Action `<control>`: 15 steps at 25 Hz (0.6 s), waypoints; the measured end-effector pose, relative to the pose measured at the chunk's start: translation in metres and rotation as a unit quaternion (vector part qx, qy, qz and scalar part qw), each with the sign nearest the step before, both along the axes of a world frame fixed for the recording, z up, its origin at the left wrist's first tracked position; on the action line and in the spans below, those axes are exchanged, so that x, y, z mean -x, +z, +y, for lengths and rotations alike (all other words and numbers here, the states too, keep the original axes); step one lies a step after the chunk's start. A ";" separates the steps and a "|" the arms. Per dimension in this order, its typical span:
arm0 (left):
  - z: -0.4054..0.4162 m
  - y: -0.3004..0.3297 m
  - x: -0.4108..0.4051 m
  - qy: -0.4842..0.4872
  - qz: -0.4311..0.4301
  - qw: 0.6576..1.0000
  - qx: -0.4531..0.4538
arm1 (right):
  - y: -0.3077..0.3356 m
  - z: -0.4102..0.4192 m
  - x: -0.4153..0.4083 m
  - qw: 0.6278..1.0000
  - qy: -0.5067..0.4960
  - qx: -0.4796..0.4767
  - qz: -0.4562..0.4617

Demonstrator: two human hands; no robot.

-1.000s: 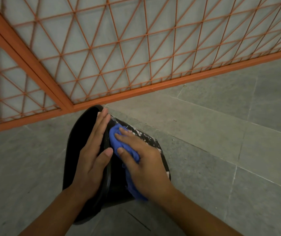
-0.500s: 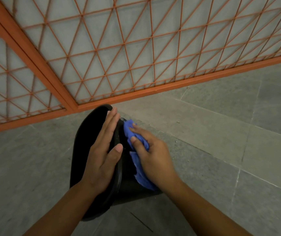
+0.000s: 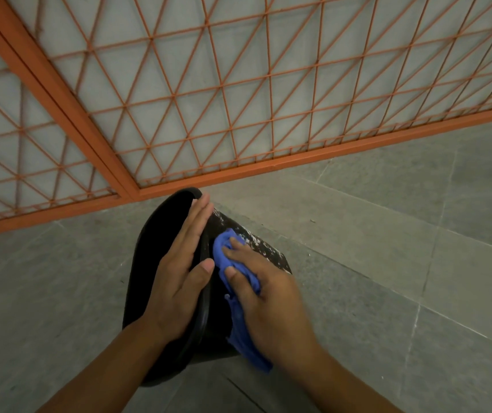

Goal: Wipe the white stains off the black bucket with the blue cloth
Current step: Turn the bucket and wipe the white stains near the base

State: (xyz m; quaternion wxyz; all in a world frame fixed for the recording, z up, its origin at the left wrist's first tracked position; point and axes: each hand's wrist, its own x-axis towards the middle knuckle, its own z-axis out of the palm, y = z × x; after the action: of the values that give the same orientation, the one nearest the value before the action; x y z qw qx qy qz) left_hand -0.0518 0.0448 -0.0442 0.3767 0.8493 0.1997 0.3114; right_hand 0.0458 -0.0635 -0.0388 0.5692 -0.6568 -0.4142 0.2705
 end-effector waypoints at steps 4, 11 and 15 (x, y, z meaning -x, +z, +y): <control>0.001 -0.002 0.003 0.008 0.004 1.000 -0.001 | -0.006 0.028 -0.025 1.000 0.005 0.021 -0.008; 0.005 -0.002 0.006 0.014 -0.004 1.000 0.008 | -0.008 0.003 -0.002 1.000 0.015 -0.006 -0.016; 0.005 -0.003 0.005 0.020 -0.002 1.000 0.004 | -0.011 0.016 -0.016 1.000 -0.009 0.015 -0.007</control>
State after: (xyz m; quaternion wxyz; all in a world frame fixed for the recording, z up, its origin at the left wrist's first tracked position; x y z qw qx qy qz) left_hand -0.0568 0.0496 -0.0469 0.3738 0.8432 0.2169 0.3196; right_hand 0.0616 -0.0477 -0.0499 0.5589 -0.6709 -0.4078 0.2669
